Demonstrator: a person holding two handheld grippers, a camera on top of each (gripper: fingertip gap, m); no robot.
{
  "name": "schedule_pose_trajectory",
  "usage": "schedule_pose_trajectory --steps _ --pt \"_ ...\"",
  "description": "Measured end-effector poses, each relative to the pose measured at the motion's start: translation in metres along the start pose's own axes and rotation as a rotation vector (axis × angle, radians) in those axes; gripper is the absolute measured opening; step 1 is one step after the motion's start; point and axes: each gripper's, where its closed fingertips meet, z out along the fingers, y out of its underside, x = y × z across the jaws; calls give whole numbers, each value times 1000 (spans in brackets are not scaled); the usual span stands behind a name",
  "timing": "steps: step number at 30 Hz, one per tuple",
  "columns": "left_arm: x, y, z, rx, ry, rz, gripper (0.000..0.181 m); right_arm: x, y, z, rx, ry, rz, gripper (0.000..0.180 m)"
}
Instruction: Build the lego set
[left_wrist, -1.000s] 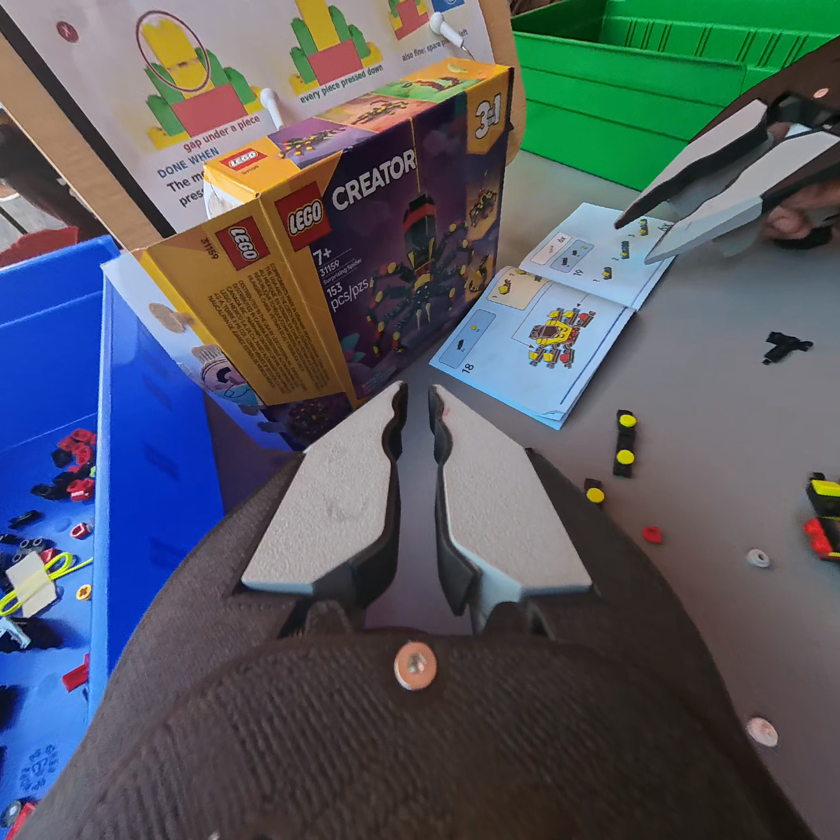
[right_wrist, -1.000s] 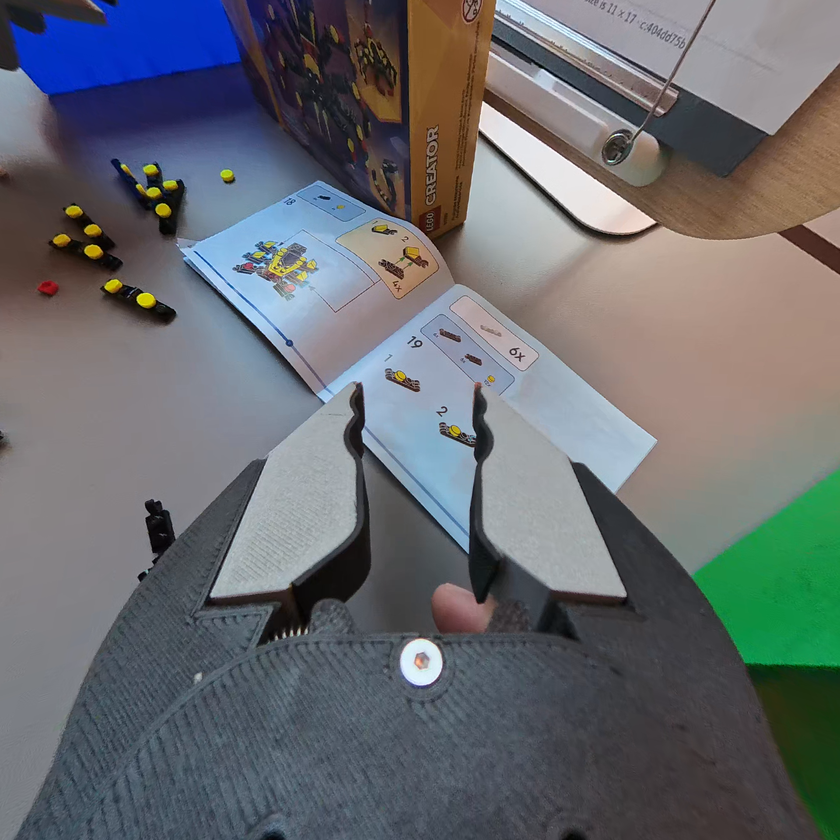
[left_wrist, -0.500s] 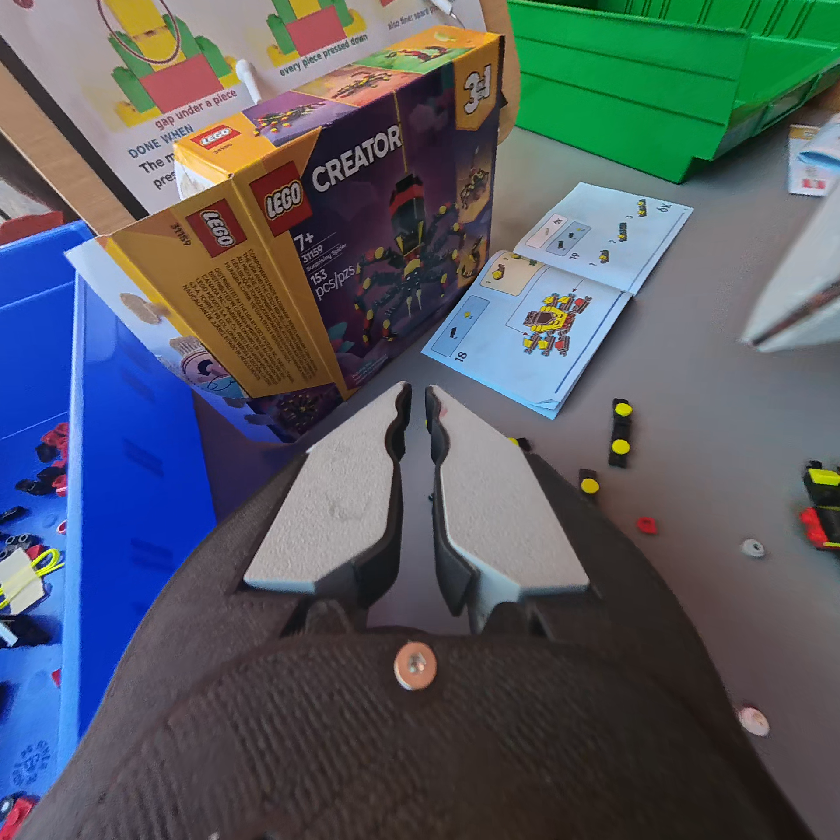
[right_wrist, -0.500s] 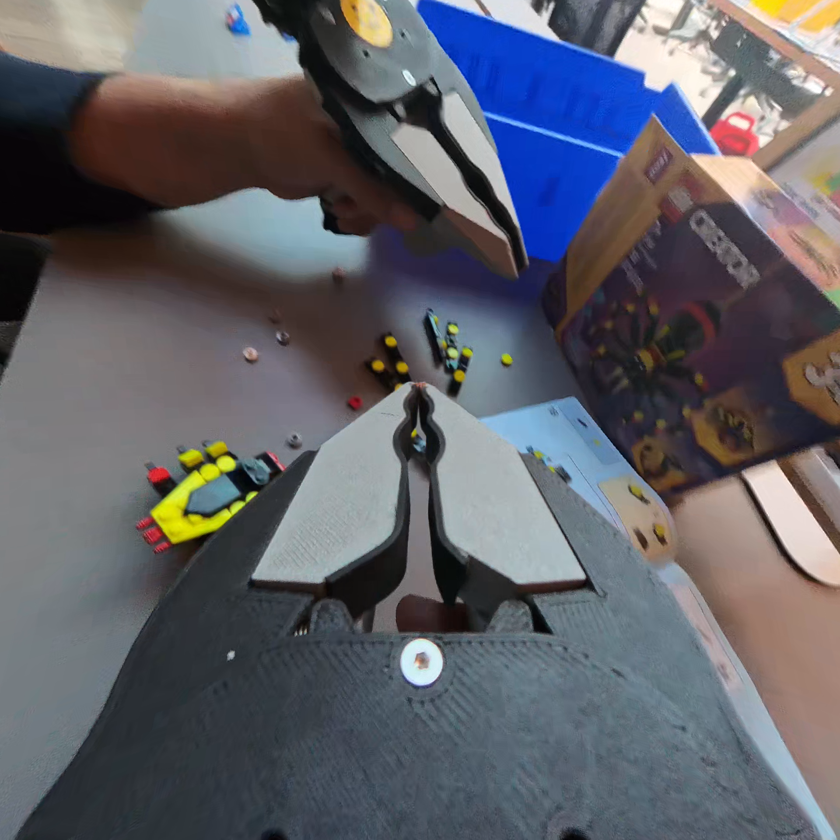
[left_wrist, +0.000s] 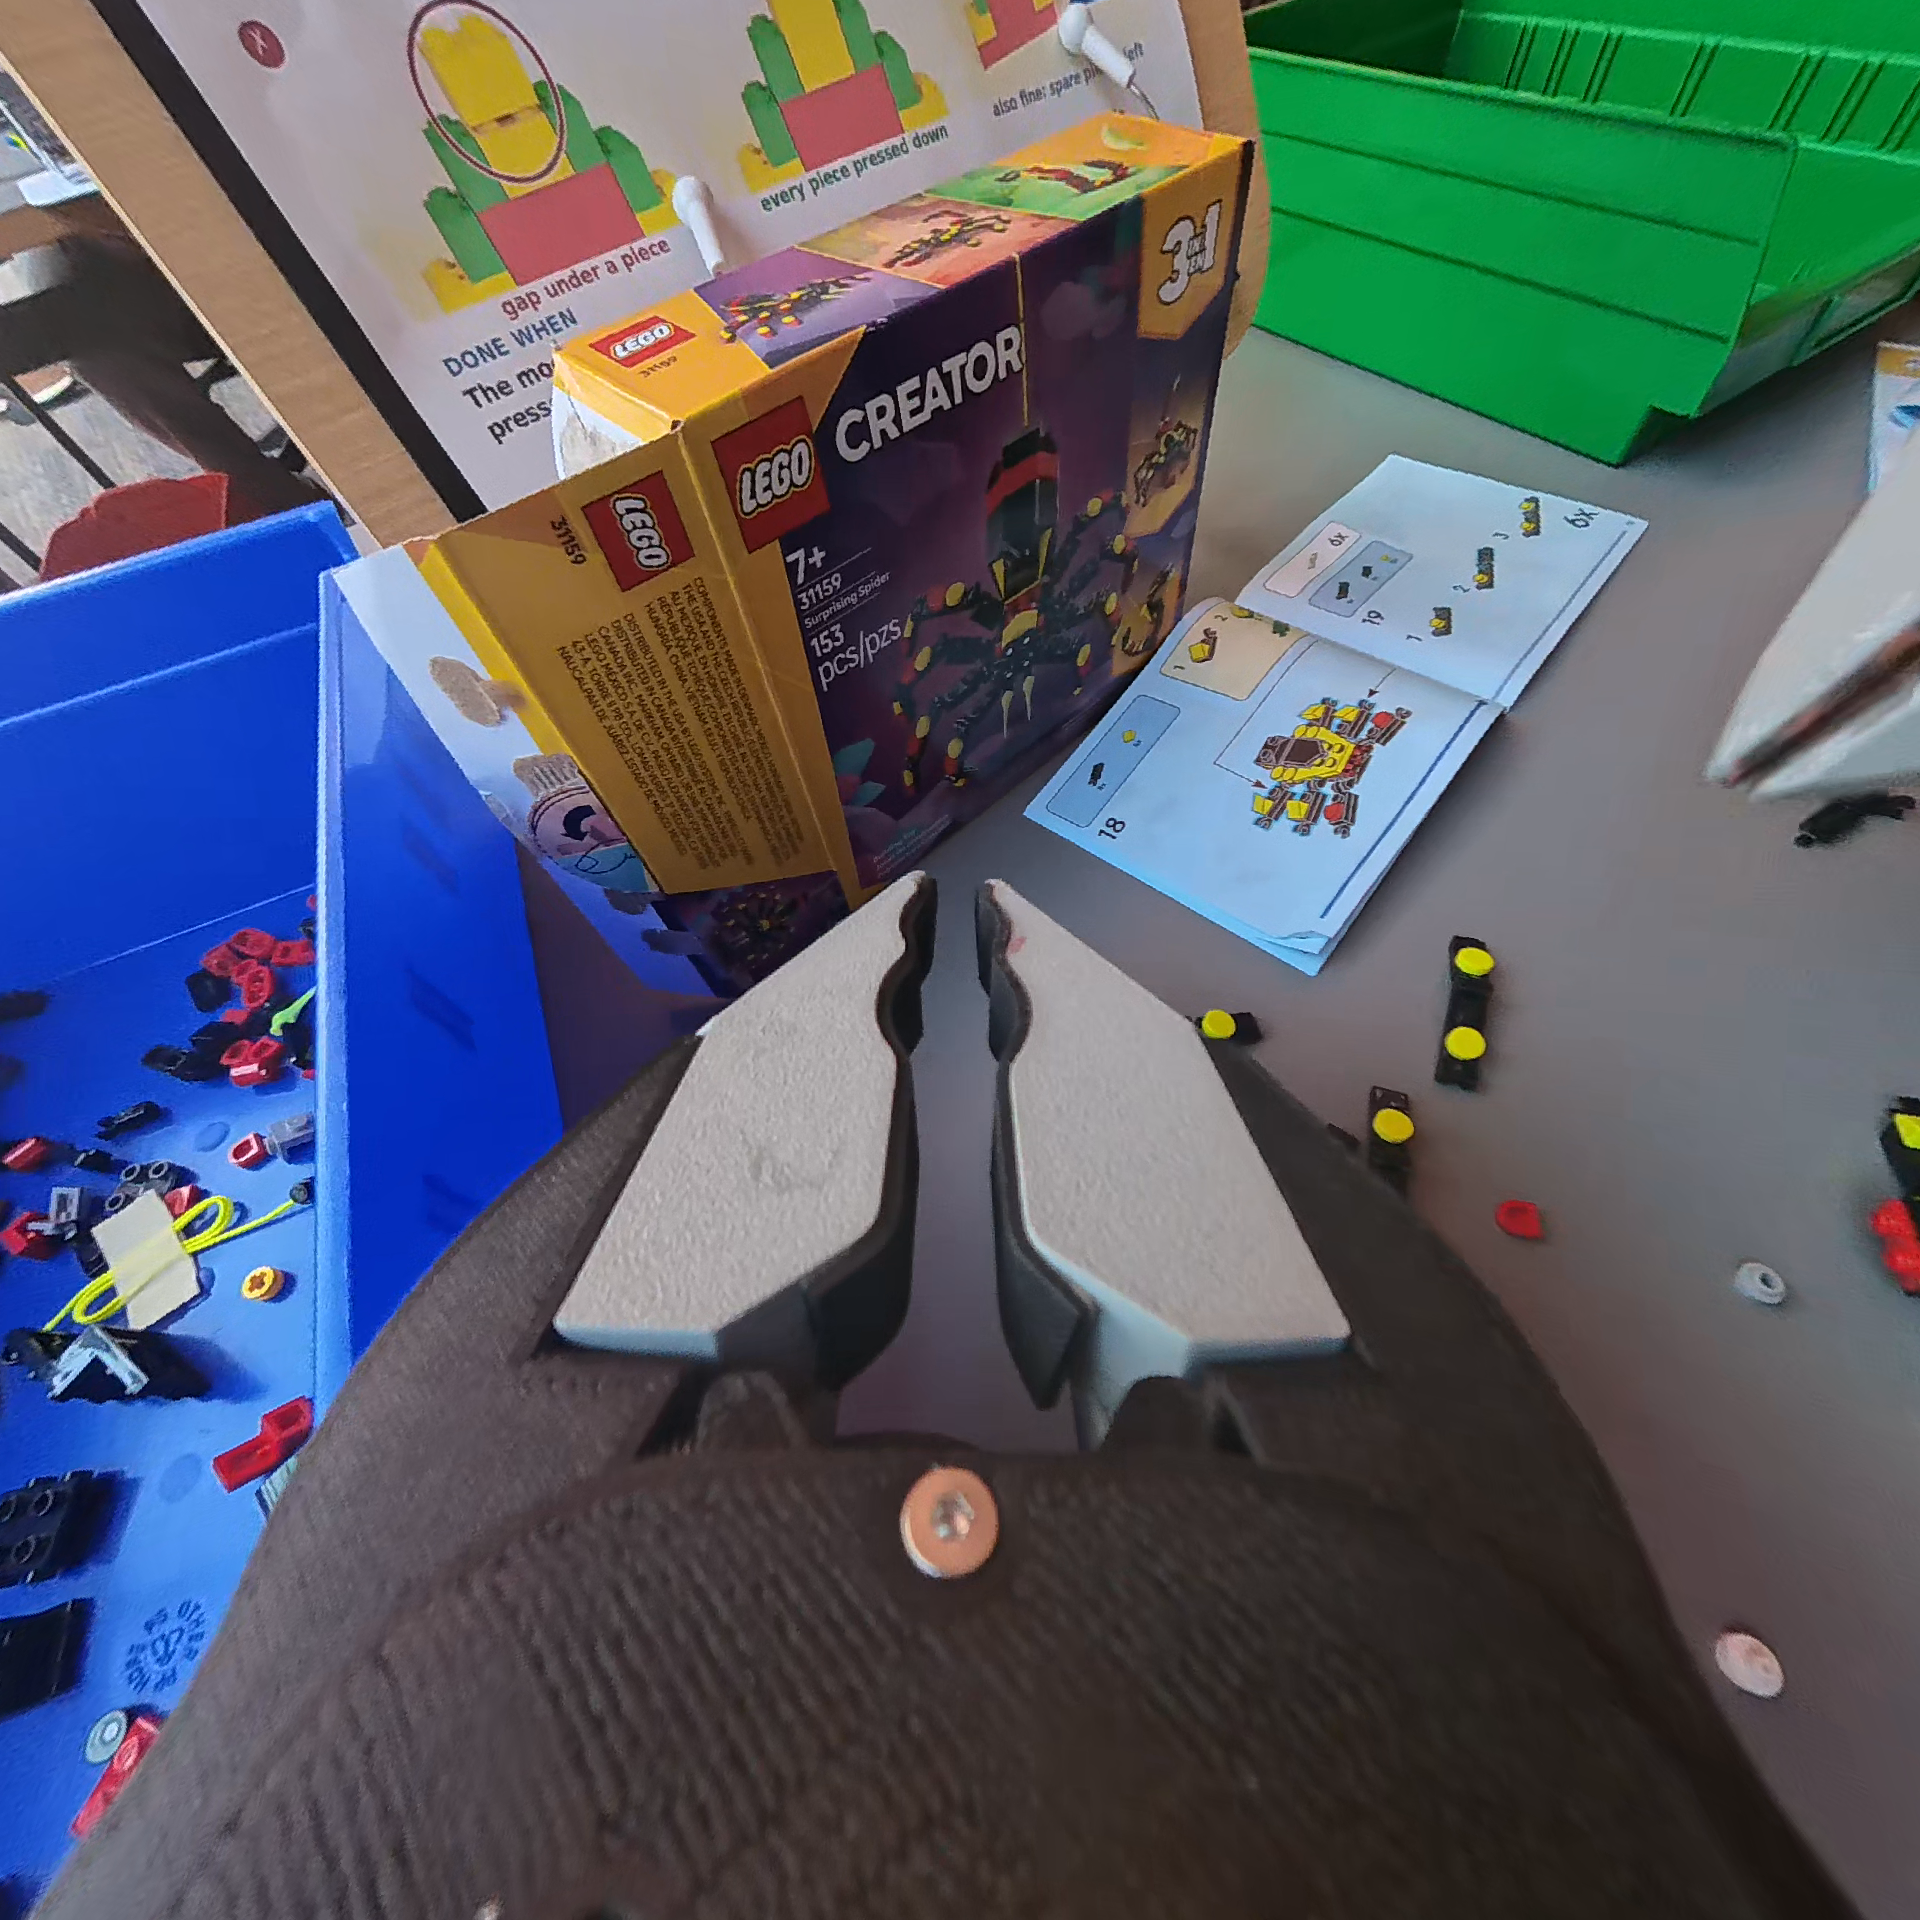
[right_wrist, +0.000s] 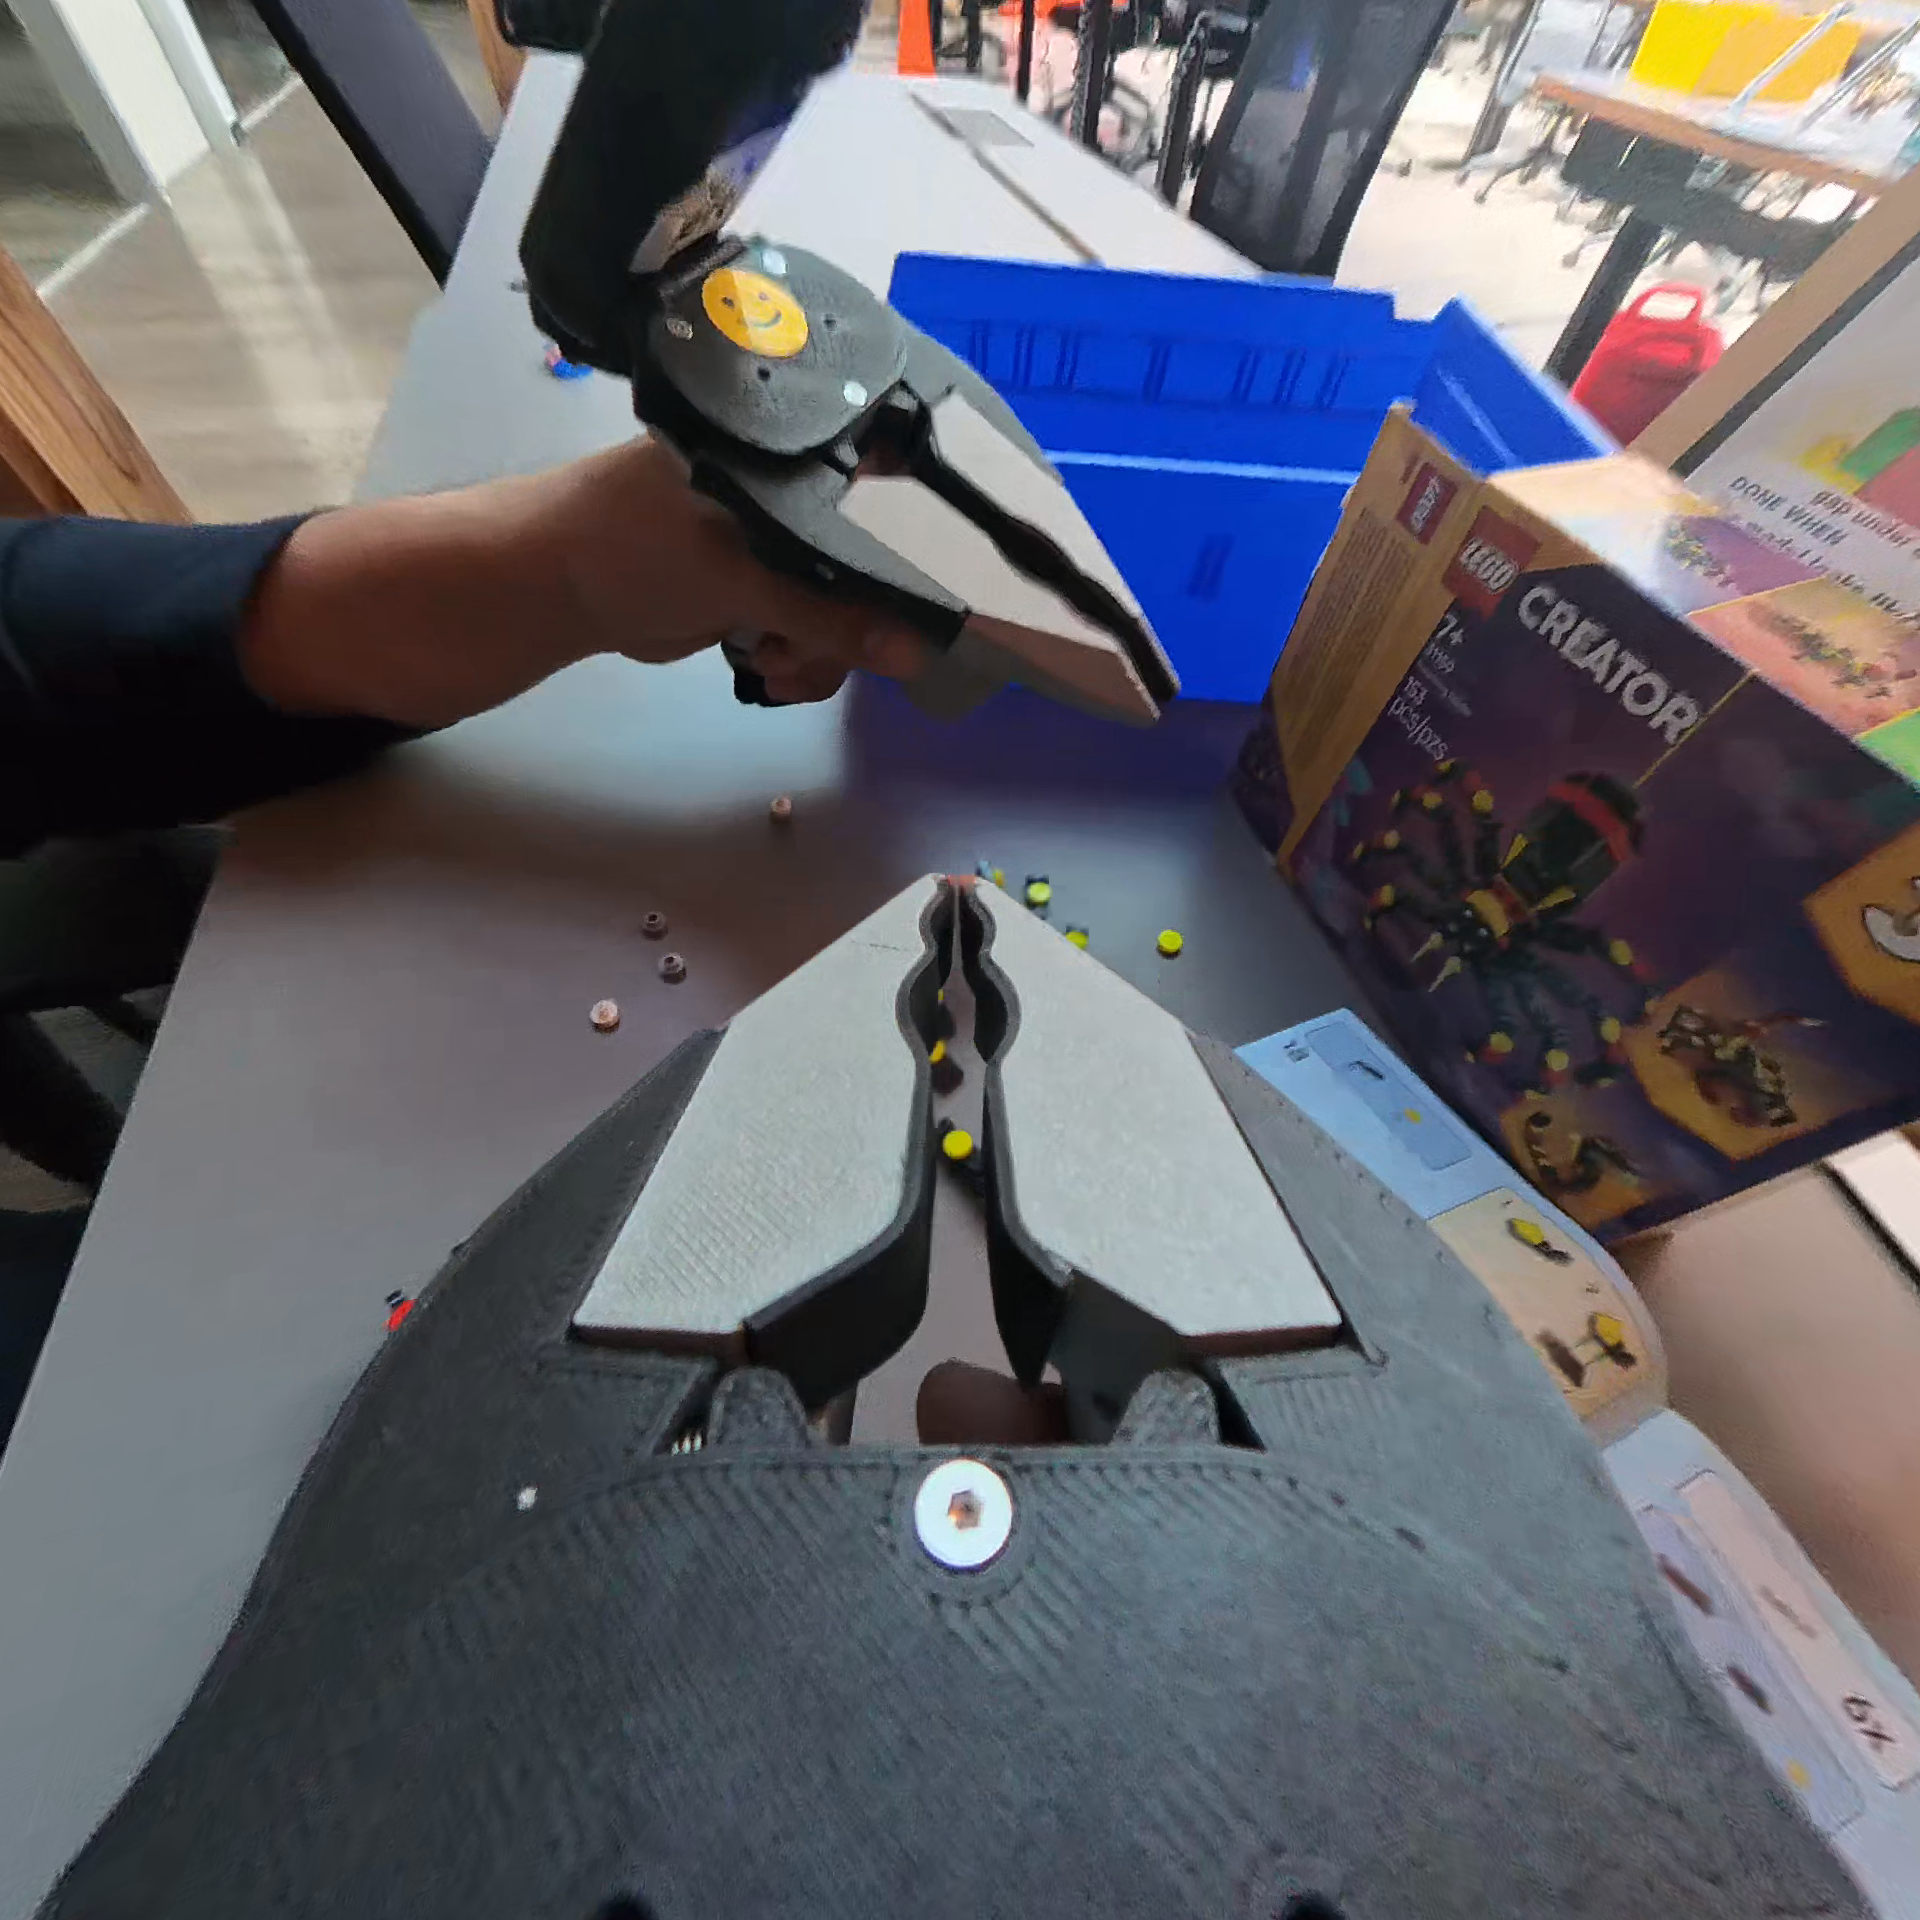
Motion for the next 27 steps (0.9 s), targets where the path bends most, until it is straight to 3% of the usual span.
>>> schedule_pose_trajectory --steps 3,10,14,18,21,25,27 --pt "1 1 1 -5 0 6 5 -9 32 11 -148 -33 3 0" --pt "1 0 1 -3 -4 9 5 9 -5 7 -23 54 -19 0" --pt "0 1 1 -6 -5 4 5 -3 27 23 -187 -32 8 0" --pt "1 1 1 -8 -2 15 5 9 1 10 -76 105 -99 0" --pt "1 2 2 -11 -3 14 5 24 -17 -3 -13 162 -69 0" --pt "1 4 3 -21 -3 19 5 22 14 5 -107 90 26 0" --pt "1 5 4 -26 -4 23 5 27 21 4 -137 131 8 0"
